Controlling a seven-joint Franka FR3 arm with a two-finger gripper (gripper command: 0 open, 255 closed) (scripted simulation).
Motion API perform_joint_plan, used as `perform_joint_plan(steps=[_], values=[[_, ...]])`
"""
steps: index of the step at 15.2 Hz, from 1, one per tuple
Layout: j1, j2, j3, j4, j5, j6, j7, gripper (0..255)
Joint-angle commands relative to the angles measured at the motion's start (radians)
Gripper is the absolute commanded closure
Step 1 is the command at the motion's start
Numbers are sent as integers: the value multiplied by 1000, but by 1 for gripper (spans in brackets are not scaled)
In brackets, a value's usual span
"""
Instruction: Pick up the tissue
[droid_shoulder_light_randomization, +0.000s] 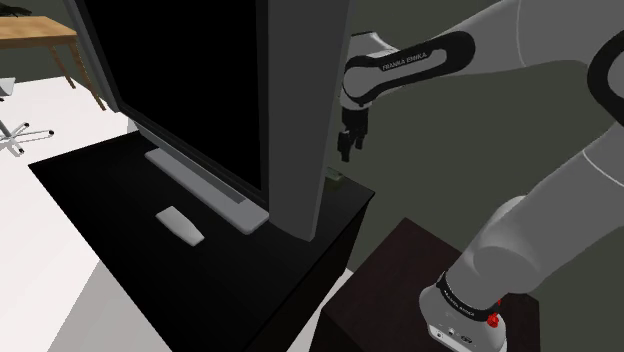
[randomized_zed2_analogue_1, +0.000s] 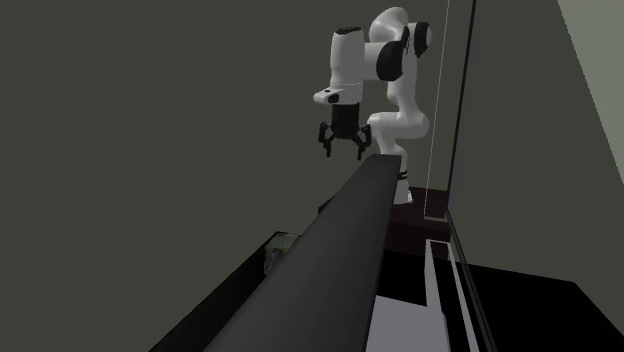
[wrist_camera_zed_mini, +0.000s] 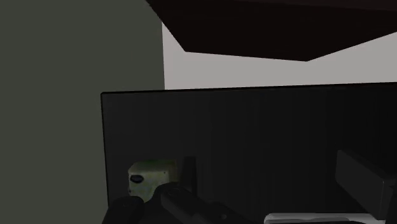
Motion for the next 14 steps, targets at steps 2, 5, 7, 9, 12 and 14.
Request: perform_joint_plan(steps=[2, 5, 7, 9, 12, 14], values=[[-9, 106, -14, 53, 4, 49, -18, 0], [-20, 223, -24, 126, 12, 89, -38, 0], [-27, 301, -30, 180, 19, 110, -52, 0], [-35, 379, -34, 240, 27, 125, -65, 0], [-49, 498, -37, 340, 40, 139, -84, 0], [-60, 578, -38, 414, 49, 142, -96, 0]])
